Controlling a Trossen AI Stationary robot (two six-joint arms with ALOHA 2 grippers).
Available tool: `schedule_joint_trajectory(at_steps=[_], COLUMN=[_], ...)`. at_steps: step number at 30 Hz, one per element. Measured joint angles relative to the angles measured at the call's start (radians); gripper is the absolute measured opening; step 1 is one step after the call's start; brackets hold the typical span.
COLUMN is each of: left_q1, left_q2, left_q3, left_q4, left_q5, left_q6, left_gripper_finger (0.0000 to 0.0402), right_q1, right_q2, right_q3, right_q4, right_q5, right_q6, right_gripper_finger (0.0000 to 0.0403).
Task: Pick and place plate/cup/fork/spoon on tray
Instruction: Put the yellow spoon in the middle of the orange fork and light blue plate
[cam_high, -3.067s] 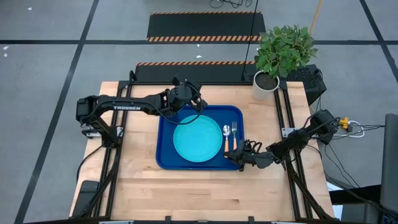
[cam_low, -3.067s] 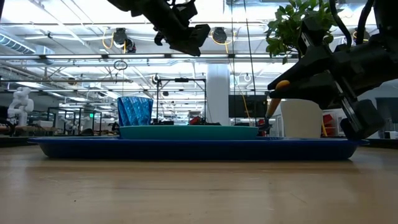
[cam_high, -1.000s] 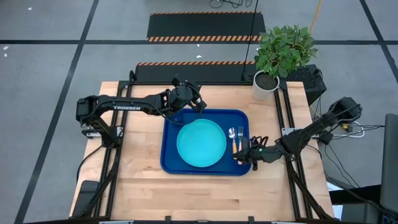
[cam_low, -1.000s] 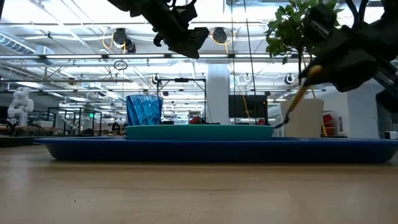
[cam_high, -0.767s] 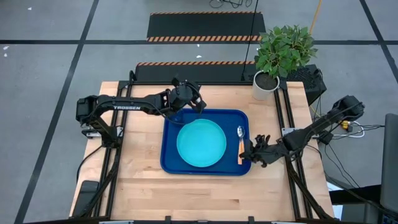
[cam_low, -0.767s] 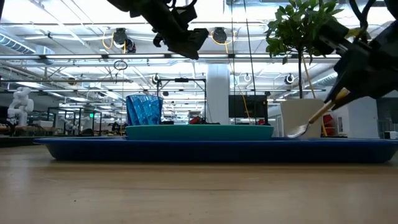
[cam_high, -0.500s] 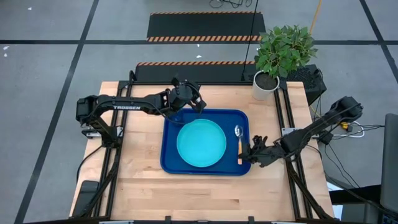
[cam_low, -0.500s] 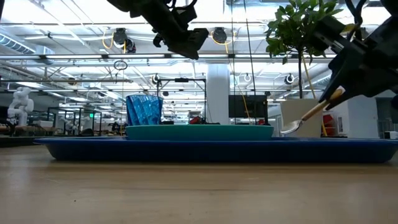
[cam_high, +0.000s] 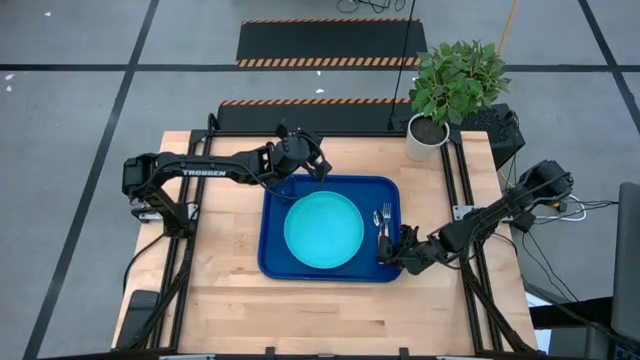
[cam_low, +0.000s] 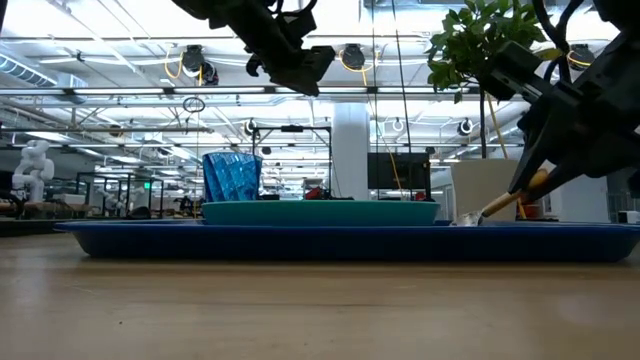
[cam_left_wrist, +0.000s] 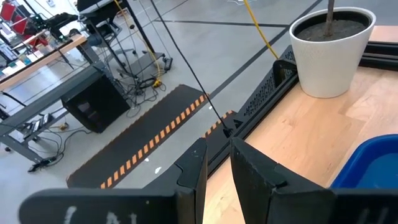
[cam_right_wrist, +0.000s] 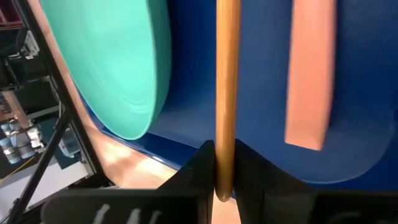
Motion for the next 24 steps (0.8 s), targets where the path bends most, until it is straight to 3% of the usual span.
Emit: schedule_joint_trajectory(at_steps=[24], left_q1=[0.0], left_q2=[0.0], left_q3=[0.0], left_q4=[0.0], left_q5=[0.008], left_q6=[-0.002], left_gripper_finger=[0.0074], right_q1=[0.0], right_q2=[0.024], right_q3=[0.0], right_q4=[0.022], right_q5=[0.056], right_q6=[-0.094], right_gripper_finger=[0.006])
